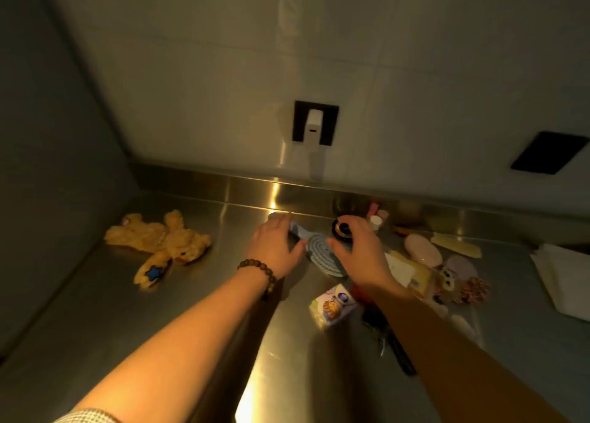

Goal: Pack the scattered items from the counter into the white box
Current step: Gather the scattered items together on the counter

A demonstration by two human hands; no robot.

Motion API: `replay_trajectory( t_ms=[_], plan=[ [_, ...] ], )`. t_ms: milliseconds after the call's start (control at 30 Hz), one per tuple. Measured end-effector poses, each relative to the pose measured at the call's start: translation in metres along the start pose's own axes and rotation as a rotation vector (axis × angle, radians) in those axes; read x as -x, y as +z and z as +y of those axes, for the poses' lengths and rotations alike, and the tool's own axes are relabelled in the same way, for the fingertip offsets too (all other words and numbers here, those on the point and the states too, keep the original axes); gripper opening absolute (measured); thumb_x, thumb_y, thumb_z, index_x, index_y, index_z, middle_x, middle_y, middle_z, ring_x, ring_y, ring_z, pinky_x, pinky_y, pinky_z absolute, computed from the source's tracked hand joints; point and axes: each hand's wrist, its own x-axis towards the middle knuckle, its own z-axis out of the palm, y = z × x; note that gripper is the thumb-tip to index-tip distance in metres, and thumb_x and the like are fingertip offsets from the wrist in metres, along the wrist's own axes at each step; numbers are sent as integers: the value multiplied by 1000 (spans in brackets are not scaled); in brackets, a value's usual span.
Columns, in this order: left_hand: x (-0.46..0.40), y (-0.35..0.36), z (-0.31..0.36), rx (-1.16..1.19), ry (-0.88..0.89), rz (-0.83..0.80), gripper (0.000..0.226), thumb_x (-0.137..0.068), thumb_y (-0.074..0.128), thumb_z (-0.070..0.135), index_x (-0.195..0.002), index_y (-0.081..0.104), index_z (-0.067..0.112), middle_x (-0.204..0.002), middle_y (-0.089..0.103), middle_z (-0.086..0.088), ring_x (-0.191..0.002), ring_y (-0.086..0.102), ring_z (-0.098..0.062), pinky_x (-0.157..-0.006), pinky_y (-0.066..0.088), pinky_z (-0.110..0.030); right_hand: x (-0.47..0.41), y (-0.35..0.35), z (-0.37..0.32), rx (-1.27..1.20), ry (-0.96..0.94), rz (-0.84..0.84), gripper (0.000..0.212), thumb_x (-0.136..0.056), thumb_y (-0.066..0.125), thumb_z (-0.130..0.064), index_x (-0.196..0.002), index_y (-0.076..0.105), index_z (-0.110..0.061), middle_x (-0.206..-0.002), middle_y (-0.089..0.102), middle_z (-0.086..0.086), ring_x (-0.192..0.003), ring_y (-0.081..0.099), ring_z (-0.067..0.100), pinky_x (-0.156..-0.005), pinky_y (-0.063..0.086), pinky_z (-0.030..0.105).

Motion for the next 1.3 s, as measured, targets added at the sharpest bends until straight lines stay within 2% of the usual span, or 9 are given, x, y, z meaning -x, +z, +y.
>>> replay_trajectory(
  t_ms=[133,267,467,533,733,867,1033,1167,1300],
  plan=[
    [42,-33,-58,-126,-126,19,72,-87,45,53,-146,24,17,-153,26,-5,-142,16,-20,-114,14,-37,13,56,-49,-27,-142,-132,43,-84,67,-23,-124,53,-15,-126,51,6,-116,49,21,-97,36,26],
    [86,-66,-130,-212,-287,47,86,-83,49,57,-149,10,19,-157,10,-6,-144,3,-22,-116,5,-42,12,120,-90,36,-189,-335,58,-85,64,-34,-138,43,-24,-149,33,6,-137,30,23,-110,30,34],
    [117,-84,-206,-232,-462,-140,102,-77,48,69,-149,-7,21,-158,-8,-3,-144,-10,-22,-116,1,-47,-9,205,-139,107,-290,-498,78,-83,67,-34,-146,22,-39,-159,6,3,-144,10,28,-114,25,40],
    [116,-86,-217,-216,-439,-153,105,-75,47,72,-148,-10,23,-157,-11,-3,-143,-11,-22,-116,0,-48,-17,225,-148,127,-286,-532,79,-84,67,-32,-147,20,-38,-159,6,3,-144,11,28,-114,28,43],
    [82,-102,-239,-151,-328,-109,116,-61,34,90,-148,-8,25,-156,-14,1,-142,-13,-16,-114,-3,-44,-23,244,-149,153,-344,-476,58,-83,64,-20,-136,43,-30,-132,46,5,-119,43,27,-100,41,35],
    [63,-102,-241,-164,-265,-231,113,-62,41,88,-148,-4,30,-158,-5,1,-143,-10,-20,-114,-7,-44,-15,225,-133,186,-403,-521,51,-84,58,-13,-133,48,-22,-137,45,3,-123,40,26,-104,36,33],
    [77,-66,-201,-215,-79,-322,113,-60,32,90,-148,1,27,-158,10,0,-144,-1,-19,-115,-5,-45,-1,174,-97,295,-365,-548,48,-84,55,-14,-131,49,-23,-146,38,4,-135,31,25,-111,26,35],
    [91,-30,-143,-191,55,-335,113,-61,28,91,-148,-5,26,-158,5,2,-144,-2,-17,-114,-8,-44,27,124,-61,340,-210,-471,36,-89,53,-26,-125,53,-27,-140,41,7,-128,36,26,-106,31,34],
    [100,-11,-97,-196,171,-382,103,-70,25,87,-149,-4,27,-158,4,2,-143,-5,-13,-114,-12,-43,70,82,-36,394,-117,-451,44,-86,48,-40,-128,50,-28,-128,45,7,-120,38,27,-103,29,35]
  ],
)
